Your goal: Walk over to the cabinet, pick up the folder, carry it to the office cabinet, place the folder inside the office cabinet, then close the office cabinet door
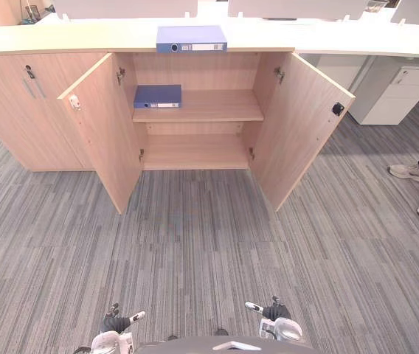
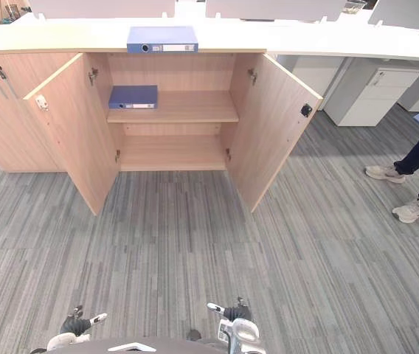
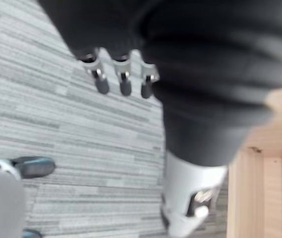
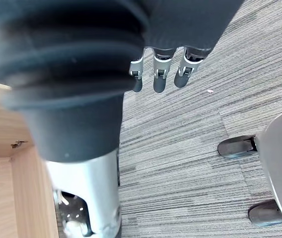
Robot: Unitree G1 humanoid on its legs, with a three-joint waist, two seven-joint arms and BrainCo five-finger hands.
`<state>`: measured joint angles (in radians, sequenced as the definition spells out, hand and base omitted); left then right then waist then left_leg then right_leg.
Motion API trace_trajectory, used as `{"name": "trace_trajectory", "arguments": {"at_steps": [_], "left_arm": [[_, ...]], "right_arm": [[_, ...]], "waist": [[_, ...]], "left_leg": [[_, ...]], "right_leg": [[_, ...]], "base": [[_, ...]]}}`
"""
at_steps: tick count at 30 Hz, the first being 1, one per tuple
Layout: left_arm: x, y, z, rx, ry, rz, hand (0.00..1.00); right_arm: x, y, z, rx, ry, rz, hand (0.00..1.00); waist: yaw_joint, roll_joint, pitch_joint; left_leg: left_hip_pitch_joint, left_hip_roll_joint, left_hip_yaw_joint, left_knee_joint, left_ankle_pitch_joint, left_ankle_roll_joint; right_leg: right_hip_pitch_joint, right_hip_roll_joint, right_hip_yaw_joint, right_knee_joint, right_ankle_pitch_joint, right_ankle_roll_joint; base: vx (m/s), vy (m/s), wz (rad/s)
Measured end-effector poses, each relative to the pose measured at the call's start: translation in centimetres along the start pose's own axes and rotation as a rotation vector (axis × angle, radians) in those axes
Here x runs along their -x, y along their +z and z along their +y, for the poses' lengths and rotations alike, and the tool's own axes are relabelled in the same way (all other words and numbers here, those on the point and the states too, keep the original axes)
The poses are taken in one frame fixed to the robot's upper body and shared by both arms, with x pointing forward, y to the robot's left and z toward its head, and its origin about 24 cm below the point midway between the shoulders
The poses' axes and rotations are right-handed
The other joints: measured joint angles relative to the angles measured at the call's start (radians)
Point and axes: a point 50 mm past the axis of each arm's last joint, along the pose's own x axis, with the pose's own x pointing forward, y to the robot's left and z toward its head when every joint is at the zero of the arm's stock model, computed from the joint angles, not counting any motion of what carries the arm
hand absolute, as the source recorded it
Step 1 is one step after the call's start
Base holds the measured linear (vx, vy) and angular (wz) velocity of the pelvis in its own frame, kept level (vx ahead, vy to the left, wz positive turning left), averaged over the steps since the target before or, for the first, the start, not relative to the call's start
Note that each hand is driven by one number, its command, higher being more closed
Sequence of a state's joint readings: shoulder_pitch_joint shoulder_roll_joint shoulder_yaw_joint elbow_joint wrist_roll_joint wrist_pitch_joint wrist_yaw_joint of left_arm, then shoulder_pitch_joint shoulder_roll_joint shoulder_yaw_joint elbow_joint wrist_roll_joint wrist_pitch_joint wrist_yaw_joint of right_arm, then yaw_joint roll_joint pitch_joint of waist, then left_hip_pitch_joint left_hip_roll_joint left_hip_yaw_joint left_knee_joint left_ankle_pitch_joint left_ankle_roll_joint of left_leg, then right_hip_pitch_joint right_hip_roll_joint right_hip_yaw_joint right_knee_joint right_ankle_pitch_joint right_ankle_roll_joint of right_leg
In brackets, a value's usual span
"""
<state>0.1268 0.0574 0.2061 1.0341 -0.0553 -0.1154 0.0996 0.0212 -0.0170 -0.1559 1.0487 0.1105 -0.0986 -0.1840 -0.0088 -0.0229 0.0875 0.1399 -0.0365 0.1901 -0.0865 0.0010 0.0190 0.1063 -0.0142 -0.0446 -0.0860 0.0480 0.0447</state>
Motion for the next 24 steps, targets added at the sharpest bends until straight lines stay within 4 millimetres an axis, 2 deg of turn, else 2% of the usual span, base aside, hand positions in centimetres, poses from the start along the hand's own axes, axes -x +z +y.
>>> {"name": "trace_trajectory", "arguments": {"at_steps": [5,9,24], "left_arm": [[0.1,-0.2,-0.1,0.029,0.002,0.013,0.0],[0.0,0.0,-0.3,0.0,-0.013,0.004,0.0],[-0.3,0.5,-0.7,-0.059,-0.042,0.003,0.0]], "right_arm": [[0.2,-1.3,-1.1,-0.041,-0.041,0.054,0.0],[0.2,-1.7,-1.2,-0.037,-0.044,0.081,0.0],[0.2,-1.9,-1.2,-0.035,-0.045,0.095,0.0]], "waist": [[0.001,0.0,0.0],[0.007,0.0,0.0],[0.009,-0.006,0.003]], "left_leg": [[-0.001,0.0,0.002,0.0,-0.005,-0.005],[0.001,0.001,0.001,0.0,-0.005,-0.005],[-0.005,0.0,0.003,0.0,-0.012,-0.008]], "right_leg": [[0.001,-0.001,-0.008,0.004,-0.002,-0.001],[0.003,-0.002,-0.012,0.005,-0.001,-0.003],[-0.003,-0.002,-0.012,-0.001,-0.01,0.003]], "base": [[0.0,0.0,0.0],[0.0,0.0,0.0],[-0.01,-0.006,0.0]]}}
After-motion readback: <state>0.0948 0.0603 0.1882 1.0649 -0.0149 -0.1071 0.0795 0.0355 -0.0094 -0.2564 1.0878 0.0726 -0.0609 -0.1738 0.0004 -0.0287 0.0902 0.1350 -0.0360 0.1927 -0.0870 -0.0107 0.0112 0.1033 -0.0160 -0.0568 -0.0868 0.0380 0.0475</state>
